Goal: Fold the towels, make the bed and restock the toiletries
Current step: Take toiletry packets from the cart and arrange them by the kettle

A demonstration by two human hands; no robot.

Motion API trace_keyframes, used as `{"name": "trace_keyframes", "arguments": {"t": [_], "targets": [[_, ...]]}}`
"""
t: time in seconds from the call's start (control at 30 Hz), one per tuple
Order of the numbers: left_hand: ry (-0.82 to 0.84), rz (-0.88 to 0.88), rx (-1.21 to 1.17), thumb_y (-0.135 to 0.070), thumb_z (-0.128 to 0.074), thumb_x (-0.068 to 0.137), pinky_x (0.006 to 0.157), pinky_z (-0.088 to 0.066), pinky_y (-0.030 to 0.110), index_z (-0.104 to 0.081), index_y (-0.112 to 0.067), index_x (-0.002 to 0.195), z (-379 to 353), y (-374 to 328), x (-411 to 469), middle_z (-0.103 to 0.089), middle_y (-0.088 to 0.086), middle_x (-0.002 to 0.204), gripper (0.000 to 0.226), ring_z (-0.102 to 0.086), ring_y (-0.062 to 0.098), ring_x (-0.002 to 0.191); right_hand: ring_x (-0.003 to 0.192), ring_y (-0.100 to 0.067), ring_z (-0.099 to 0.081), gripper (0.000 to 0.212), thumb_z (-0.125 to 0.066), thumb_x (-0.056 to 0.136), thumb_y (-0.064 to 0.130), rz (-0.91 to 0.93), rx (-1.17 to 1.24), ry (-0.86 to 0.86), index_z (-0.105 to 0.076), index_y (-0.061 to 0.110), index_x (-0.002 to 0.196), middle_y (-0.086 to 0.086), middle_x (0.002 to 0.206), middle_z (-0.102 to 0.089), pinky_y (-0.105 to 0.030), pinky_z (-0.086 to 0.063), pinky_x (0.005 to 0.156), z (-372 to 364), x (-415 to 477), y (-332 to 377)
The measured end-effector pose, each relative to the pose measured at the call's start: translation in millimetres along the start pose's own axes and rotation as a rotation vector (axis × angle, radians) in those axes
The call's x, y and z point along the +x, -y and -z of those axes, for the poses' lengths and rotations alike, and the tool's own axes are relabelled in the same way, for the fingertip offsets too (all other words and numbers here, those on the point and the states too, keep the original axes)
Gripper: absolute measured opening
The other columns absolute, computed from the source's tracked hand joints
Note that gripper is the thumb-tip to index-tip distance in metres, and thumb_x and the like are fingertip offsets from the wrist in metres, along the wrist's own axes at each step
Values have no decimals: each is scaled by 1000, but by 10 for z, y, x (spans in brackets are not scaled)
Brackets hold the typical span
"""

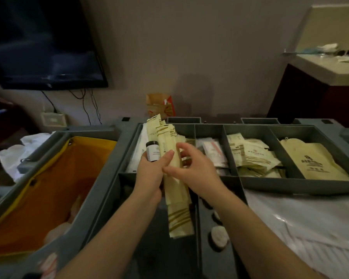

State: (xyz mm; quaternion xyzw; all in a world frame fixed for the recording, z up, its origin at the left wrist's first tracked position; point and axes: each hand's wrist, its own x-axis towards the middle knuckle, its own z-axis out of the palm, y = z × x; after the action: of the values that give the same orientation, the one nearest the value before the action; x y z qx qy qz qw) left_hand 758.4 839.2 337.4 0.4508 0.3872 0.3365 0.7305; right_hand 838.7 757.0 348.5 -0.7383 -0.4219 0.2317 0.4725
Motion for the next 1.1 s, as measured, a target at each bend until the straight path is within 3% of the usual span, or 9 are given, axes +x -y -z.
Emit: {"name": "trace_keyframes", "arguments": {"t": [0.2,0.37,0.47,0.57,0.67,0.77,0.87,0.97,1.1], "targets": [[40,1,-12,-16,-63,87,62,-56,36,-53,-19,125,408,-144,188,-68,5,103,39,-67,21,89,91,-2,-60,45,-73,81,23,-136,151,23,-55,33,121,14,100,-61,-23,-54,69,-265,200,125],[93,27,30,-11,-65,86,66,-57,38,-54,-17,124,618,-175,408,-69,6,106,41,-68,22,91,95,-15,-66,30,-72,82,19,-302,297,27,-59,25,108,3,102,-68,-44,-56,85,-370,413,111],[111,42,33,-9,-66,85,66,-57,39,-53,-19,124,676,-191,547,-67,7,110,42,-68,23,93,96,-19,-64,35,-71,83,19,-347,322,-172,-50,30,109,1,107,-63,-45,-57,81,-319,594,26],[109,48,31,-12,-66,85,68,-56,40,-50,-20,127,705,-186,661,-65,6,111,46,-66,22,94,89,-14,-60,29,-67,88,23,-328,79,-357,-50,30,110,4,105,-59,-32,-55,74,-214,760,-100],[85,80,-23,-11,-66,85,66,-55,40,-51,-19,125,721,-169,727,-65,7,108,44,-65,23,93,102,-16,-59,27,-60,92,27,-327,-189,-237,-63,20,118,-1,117,-64,-30,-49,86,-207,918,-248],[74,94,-52,-11,-66,85,65,-55,39,-51,-18,125,747,-135,752,-64,8,109,43,-64,24,94,122,-23,-51,43,-50,97,33,-415,-375,-32,-52,15,136,-6,136,-54,-34,-41,98,-300,986,-265],[69,102,-76,-10,-66,85,72,-56,43,-51,-16,127,747,-106,751,-64,10,112,44,-64,25,96,137,-23,-34,48,-43,99,36,-324,-529,-62,-40,17,143,-6,150,-36,-34,-30,108,-393,896,-251],[71,75,-69,-9,-66,85,76,-56,43,-52,-14,126,703,-68,729,-65,10,111,43,-65,25,95,124,-13,-47,38,-47,98,34,-143,-332,-196,-52,21,133,4,133,-51,-21,-40,93,-495,654,-147],[81,36,-39,-8,-67,84,71,-57,39,-55,-15,123,678,-44,698,-68,9,108,41,-67,25,94,89,-1,-60,31,-65,87,34,-140,31,-5,-55,32,117,14,98,-61,-15,-50,66,-678,428,14]]}}
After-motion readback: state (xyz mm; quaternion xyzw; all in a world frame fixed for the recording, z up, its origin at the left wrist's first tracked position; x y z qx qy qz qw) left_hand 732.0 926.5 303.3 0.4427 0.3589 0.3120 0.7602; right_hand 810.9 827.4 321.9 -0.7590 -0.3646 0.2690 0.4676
